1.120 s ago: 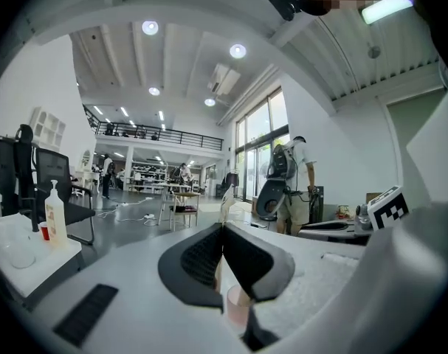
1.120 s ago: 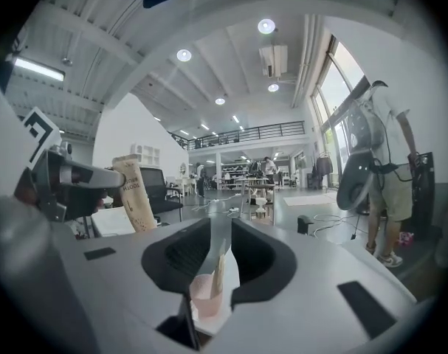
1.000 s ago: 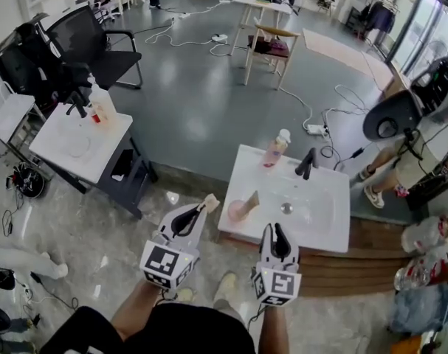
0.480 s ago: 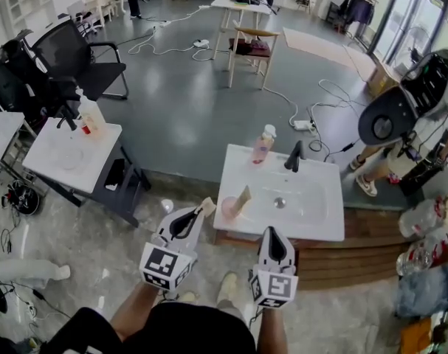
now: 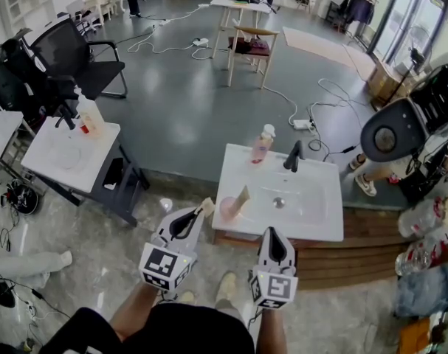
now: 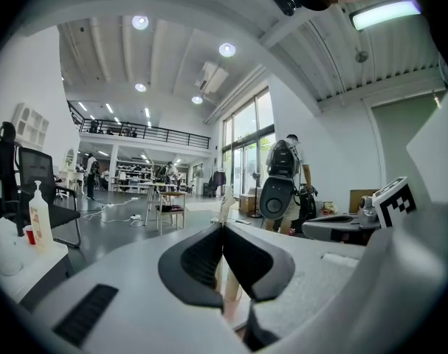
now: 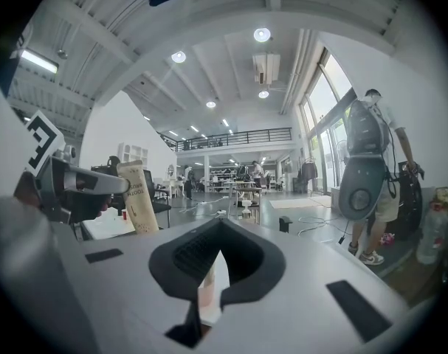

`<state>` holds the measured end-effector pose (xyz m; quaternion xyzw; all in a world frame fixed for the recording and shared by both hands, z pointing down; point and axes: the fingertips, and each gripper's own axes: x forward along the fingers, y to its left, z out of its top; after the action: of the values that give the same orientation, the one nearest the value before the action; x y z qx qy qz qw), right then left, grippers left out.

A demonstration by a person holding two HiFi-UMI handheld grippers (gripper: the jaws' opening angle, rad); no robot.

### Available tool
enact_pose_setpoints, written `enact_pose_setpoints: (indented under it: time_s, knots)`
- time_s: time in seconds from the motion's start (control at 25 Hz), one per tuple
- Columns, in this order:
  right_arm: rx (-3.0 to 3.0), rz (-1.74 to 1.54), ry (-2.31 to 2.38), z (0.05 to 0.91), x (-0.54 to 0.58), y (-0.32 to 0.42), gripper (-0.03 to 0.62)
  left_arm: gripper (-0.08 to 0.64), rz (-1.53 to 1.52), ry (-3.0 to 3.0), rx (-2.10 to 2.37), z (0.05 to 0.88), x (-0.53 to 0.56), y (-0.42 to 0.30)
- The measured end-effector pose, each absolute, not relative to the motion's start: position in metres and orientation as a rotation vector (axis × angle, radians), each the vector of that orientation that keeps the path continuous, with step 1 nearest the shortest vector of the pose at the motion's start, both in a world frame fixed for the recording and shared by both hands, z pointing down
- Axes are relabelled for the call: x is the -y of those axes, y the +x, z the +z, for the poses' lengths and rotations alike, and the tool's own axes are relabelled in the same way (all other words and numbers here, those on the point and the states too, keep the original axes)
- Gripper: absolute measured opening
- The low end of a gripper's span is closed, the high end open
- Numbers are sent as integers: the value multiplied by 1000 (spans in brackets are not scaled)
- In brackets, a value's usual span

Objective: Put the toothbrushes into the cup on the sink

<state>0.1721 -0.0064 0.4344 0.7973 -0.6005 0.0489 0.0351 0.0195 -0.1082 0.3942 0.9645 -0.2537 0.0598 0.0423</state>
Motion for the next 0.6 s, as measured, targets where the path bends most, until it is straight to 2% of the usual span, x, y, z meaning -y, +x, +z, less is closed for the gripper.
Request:
enact_pose_setpoints:
  time_s: [0.6]
  knots:
    - [1790, 223, 2465, 453, 2, 200, -2, 3, 178, 2954, 742, 405, 126, 66]
